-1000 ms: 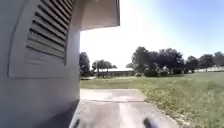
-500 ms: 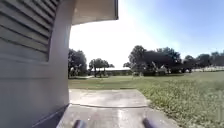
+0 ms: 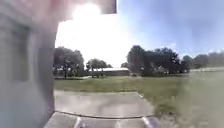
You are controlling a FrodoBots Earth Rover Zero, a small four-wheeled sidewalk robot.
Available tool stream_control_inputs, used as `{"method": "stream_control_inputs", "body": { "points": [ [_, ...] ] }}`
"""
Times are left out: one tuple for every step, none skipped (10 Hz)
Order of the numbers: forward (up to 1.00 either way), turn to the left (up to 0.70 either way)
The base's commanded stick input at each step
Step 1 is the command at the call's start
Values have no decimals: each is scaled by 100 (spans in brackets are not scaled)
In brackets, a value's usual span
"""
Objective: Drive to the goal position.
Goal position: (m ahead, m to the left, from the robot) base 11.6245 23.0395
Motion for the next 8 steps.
{"method": "stream_control_inputs", "body": {
  "points": [
    [70, 35],
    [70, 35],
    [70, 35],
    [70, 35],
    [70, 35],
    [70, 35],
    [70, 35],
    [70, 35]
  ]
}}
